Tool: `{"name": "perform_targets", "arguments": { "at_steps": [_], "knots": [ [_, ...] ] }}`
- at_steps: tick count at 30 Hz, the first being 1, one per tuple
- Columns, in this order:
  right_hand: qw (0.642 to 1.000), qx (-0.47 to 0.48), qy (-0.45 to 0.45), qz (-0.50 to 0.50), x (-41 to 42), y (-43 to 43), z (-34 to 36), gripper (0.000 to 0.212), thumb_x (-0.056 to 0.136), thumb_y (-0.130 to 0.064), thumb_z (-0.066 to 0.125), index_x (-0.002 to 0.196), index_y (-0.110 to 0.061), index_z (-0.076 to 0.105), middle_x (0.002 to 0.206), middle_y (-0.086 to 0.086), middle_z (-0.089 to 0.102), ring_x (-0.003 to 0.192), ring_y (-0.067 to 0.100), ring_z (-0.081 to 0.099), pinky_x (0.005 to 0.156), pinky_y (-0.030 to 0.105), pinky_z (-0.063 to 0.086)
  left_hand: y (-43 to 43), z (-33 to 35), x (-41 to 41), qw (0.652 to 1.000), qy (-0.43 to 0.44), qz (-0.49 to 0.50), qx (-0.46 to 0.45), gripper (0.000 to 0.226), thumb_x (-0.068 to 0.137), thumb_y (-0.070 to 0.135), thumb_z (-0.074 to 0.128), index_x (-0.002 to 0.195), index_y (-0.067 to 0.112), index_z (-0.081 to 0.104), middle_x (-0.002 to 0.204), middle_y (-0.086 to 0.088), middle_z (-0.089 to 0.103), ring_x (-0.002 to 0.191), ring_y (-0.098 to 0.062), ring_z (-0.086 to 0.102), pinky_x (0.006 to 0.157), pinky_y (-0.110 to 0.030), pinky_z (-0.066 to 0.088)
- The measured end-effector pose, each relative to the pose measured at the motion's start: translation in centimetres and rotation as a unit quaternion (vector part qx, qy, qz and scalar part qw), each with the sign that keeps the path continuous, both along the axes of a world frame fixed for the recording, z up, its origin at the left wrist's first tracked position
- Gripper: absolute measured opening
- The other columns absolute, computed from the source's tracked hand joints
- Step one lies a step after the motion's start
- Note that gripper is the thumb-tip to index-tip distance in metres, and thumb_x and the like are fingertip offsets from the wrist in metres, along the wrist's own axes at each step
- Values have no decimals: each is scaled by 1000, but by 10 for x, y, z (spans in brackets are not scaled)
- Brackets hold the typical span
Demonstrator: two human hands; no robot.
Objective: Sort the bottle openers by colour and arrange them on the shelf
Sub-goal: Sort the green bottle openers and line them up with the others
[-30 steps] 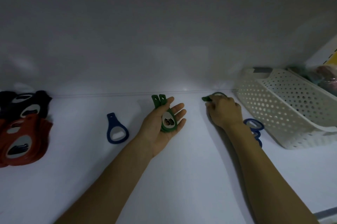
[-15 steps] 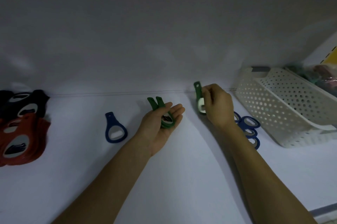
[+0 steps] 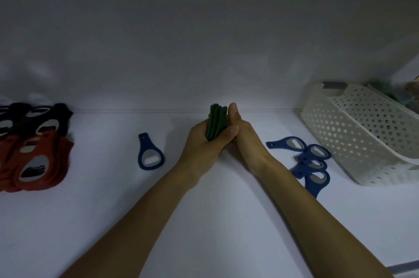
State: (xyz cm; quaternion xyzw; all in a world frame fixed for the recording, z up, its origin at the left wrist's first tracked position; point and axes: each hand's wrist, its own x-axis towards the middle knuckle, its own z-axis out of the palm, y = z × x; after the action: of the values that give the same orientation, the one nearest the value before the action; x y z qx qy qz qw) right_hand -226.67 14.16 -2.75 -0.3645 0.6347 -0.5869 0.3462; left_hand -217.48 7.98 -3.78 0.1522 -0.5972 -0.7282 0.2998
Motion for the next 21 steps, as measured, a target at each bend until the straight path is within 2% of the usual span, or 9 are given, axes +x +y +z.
{"name": "perform_targets", "arguments": {
  "at_steps": [3,5,7,10,12,14,15,19,21],
  "knots": [
    [1000,-3,4,11,4,0,1,74,76,-72,25,104,-19,68,101,-2,70,97,4,66,80,12,50,0,-3,1,998,-16,15,-55,35,70,45,61,96,23,64,85,12,71,86,-1,66,77,-16,51],
    [1000,-3,16,21,4,0,-2,83,78,-72,21,110,-10,66,110,12,68,104,16,65,91,23,52,-3,-7,1,997,-25,17,-69,28,72,48,60,88,25,63,80,15,71,83,1,66,75,-14,50],
    [999,-3,15,32,2,-1,-4,75,79,-71,17,110,-23,67,116,3,66,110,13,62,97,24,48,-4,-10,-1,996,-42,7,-75,19,82,45,59,86,26,63,84,12,70,89,-3,66,81,-19,49],
    [999,-28,-9,41,-1,-1,-3,74,79,-73,17,110,-28,67,117,-2,67,112,11,61,99,24,46,-6,-15,-1,989,-76,6,-124,11,93,25,54,85,30,61,77,12,66,79,-3,64,72,-19,49],
    [997,-54,20,49,-1,-1,-3,59,85,-69,33,110,-29,67,116,-5,67,111,9,62,98,23,46,-7,-17,1,979,-107,15,-175,20,90,15,52,83,32,59,73,9,64,71,-9,62,65,-26,51],
    [991,-40,112,59,0,-1,-1,26,91,-45,53,108,-32,67,109,-9,70,103,5,64,90,18,49,-6,-17,2,971,-125,20,-201,30,88,8,50,82,36,59,81,3,67,78,-13,65,73,-36,56],
    [988,-32,135,63,2,0,-1,19,92,-35,57,107,-32,68,107,-10,71,101,5,65,88,18,50,-5,-16,3,970,-127,20,-207,33,87,4,49,84,35,60,85,1,67,83,-14,66,77,-36,57],
    [991,-66,111,29,13,3,3,17,94,-22,55,96,-25,72,98,-12,72,97,2,66,82,11,48,2,-9,6,962,-142,36,-229,25,88,0,46,95,17,62,89,-6,67,88,-17,65,80,-37,56],
    [993,-88,83,7,21,2,14,19,94,-23,56,91,-17,74,94,-8,74,93,2,67,79,10,48,4,-2,15,962,-141,31,-230,19,92,8,49,103,18,61,90,1,67,88,-12,65,80,-33,55]
  ]
}}
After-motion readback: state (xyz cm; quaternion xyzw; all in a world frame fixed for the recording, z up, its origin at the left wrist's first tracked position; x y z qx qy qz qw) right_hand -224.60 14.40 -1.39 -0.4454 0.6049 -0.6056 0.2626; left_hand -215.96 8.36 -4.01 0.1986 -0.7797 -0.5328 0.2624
